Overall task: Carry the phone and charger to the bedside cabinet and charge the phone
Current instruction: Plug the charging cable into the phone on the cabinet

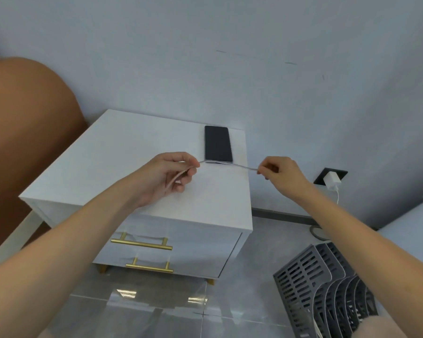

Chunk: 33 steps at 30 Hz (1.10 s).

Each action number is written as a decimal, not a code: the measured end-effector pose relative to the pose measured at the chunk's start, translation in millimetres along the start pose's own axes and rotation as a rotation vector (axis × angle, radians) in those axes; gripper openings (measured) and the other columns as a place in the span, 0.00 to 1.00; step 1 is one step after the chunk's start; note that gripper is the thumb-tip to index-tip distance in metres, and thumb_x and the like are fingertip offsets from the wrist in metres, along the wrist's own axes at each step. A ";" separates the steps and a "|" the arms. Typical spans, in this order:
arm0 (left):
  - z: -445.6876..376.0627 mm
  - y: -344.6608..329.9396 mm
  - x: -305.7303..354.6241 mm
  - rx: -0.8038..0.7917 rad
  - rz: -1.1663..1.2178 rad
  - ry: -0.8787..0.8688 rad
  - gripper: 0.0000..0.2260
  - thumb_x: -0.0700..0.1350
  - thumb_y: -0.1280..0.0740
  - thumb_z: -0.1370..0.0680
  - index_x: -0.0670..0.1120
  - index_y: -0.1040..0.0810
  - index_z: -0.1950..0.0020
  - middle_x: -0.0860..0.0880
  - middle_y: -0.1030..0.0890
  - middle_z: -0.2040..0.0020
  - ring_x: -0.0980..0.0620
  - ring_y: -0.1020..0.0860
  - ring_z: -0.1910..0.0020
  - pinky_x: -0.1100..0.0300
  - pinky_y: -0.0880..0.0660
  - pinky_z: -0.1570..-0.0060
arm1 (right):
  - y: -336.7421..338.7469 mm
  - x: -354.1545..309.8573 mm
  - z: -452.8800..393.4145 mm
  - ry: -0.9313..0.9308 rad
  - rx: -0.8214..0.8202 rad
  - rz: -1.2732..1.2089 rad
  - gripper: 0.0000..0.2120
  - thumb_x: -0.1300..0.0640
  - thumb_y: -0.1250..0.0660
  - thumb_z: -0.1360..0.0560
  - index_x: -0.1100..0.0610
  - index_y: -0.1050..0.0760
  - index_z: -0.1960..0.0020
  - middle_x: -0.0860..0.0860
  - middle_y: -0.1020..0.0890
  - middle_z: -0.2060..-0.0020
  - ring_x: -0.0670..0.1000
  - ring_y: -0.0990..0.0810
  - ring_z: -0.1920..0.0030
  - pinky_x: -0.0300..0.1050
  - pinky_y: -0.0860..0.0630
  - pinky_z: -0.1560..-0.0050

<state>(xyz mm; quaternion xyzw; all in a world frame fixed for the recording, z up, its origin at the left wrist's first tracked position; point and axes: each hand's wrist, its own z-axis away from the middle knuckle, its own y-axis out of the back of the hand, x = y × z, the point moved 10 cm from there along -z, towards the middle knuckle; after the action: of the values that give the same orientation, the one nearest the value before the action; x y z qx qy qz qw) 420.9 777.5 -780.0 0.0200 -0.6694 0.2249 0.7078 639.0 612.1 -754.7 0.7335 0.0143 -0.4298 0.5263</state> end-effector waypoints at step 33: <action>-20.8 -67.2 15.0 0.044 -0.698 -0.238 0.08 0.55 0.25 0.26 0.52 0.10 0.55 0.52 0.12 0.55 0.54 0.16 0.49 0.57 0.18 0.57 | -22.3 -91.1 20.6 -0.013 0.177 -0.796 0.18 0.54 0.42 0.14 0.61 0.17 0.48 0.46 0.31 0.77 0.48 0.33 0.76 0.46 0.29 0.68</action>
<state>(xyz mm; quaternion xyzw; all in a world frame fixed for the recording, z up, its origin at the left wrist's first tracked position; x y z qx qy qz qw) 463.6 728.3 -749.5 0.2883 -0.6950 -0.0198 0.6584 558.3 645.2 -714.4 0.7106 0.2567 -0.6040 0.2537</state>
